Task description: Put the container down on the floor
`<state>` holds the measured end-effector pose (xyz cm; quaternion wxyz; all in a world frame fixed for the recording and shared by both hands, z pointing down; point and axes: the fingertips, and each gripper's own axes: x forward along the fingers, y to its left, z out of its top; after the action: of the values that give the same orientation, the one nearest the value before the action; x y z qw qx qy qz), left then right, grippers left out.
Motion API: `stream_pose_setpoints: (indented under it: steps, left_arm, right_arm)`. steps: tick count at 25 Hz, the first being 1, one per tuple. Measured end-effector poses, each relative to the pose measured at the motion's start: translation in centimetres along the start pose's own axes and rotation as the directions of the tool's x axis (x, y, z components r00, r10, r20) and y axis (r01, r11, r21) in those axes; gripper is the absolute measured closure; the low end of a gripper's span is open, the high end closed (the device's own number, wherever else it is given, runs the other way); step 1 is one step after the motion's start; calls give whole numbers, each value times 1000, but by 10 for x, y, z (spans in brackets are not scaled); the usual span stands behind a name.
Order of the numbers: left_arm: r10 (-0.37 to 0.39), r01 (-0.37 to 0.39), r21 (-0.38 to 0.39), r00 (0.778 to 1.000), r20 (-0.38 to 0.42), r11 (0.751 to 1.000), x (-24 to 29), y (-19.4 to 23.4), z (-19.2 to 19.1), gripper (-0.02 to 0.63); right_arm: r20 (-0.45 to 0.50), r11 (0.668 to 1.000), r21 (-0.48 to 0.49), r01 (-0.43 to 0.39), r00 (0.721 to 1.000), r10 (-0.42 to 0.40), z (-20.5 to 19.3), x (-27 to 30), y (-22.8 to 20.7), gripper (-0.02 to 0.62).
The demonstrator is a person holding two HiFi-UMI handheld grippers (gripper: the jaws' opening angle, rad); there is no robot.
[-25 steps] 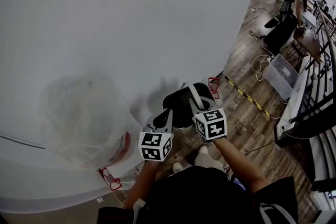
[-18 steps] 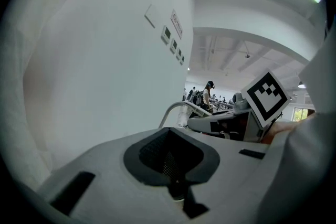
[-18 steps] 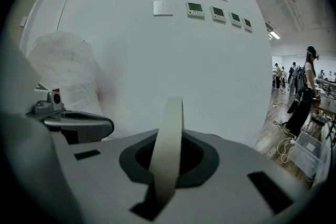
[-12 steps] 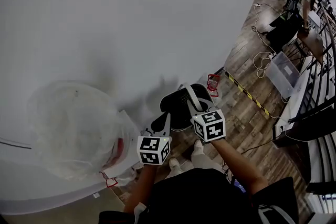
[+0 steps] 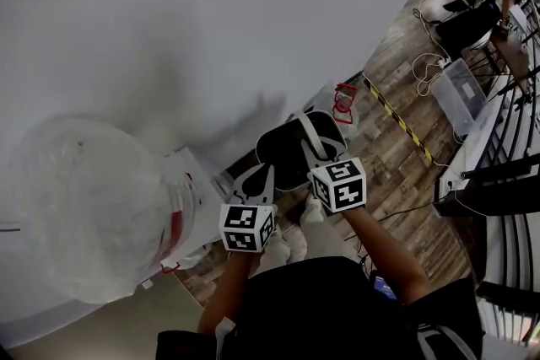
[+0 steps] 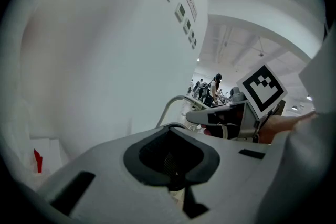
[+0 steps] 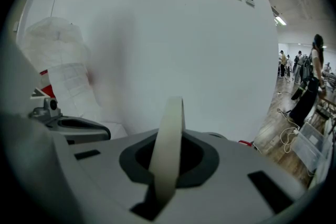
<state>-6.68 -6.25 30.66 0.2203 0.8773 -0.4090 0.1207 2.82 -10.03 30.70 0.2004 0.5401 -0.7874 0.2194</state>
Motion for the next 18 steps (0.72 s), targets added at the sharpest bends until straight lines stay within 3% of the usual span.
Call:
stream_pose_setpoints:
  steps: [18]
  left_arm:
    - [48,-65,-150,992,-116,987,29,12,-73,589]
  right_arm:
    - [-135,999,30,-27,990,31,-68,38,-19,561]
